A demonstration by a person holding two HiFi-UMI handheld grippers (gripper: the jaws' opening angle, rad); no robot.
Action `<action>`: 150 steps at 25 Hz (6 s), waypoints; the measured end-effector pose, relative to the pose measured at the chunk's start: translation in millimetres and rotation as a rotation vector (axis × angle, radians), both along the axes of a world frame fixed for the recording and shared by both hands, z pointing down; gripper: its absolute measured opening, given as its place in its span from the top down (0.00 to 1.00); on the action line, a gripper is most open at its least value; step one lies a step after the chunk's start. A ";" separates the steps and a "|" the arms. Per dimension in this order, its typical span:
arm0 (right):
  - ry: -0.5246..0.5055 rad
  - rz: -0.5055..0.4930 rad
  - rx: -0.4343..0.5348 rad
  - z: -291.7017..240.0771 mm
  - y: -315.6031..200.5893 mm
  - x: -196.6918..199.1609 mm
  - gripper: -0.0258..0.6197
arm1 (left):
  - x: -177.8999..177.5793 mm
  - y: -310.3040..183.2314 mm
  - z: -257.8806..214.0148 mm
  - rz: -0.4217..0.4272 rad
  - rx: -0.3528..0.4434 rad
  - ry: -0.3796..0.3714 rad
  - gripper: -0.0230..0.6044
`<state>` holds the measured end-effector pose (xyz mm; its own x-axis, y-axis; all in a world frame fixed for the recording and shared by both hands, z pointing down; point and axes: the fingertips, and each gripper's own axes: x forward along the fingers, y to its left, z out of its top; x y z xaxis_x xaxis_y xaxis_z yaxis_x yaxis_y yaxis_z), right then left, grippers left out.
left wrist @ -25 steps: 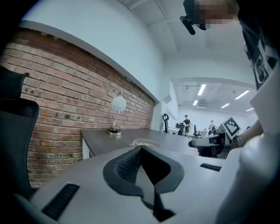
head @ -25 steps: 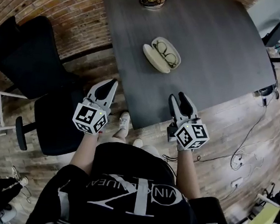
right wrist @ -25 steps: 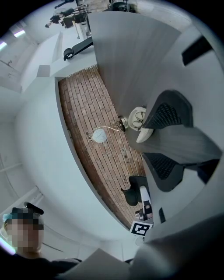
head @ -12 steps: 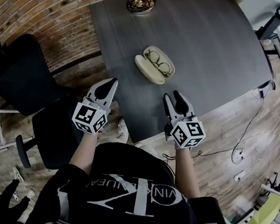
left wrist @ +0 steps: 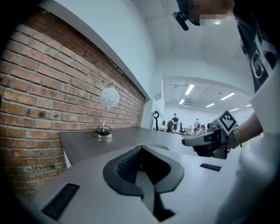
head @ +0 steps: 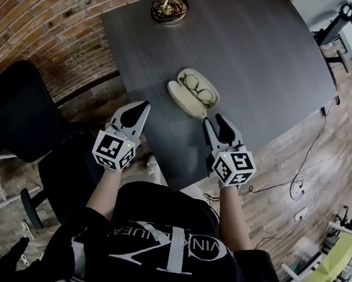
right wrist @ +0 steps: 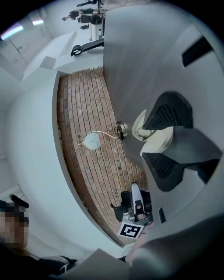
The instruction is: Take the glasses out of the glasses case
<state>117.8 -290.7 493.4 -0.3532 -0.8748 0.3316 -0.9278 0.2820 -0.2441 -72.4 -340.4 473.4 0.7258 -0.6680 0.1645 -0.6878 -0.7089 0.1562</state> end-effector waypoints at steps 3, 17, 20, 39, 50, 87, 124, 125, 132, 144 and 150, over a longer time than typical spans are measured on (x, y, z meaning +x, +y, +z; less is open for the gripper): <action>0.062 -0.017 -0.010 1.6 -11.0 -3.3 0.70 | 1.9 -7.9 4.5 0.018 0.001 -0.007 0.94; 0.325 -0.285 -0.194 42.7 -70.1 -34.6 0.72 | 11.6 -21.0 21.1 -0.076 -0.059 0.004 0.94; 0.352 -0.328 -0.232 50.8 -78.8 -40.0 0.72 | 11.4 -21.6 21.7 -0.104 -0.065 0.006 0.94; 0.448 -0.470 -0.478 96.3 -94.0 -45.4 0.72 | 1.2 -17.5 29.6 -0.165 -0.083 0.017 0.94; 0.363 -0.492 -0.597 99.5 -94.3 -36.6 0.84 | -7.2 -12.5 30.7 -0.191 -0.093 0.028 0.94; 0.254 -0.437 -0.267 20.5 -82.4 -47.8 0.90 | -17.8 -6.1 2.1 -0.156 -0.031 0.039 0.94; -0.041 -0.341 0.158 -75.1 -8.2 -4.4 0.90 | -32.6 59.2 -49.9 -0.326 0.058 0.027 0.94; -0.045 -0.347 0.160 -76.3 -5.0 -0.7 0.90 | -29.9 64.1 -50.2 -0.336 0.058 0.027 0.94; -0.109 -0.373 0.172 -80.3 17.7 17.1 0.91 | -20.6 96.6 -56.6 -0.394 0.078 0.014 0.94; -0.156 -0.416 0.200 -89.2 49.8 32.4 0.90 | -11.5 139.3 -65.7 -0.467 0.112 0.010 0.94; -0.174 -0.418 0.216 -93.7 65.4 45.3 0.91 | -3.2 156.6 -69.2 -0.484 0.127 0.012 0.94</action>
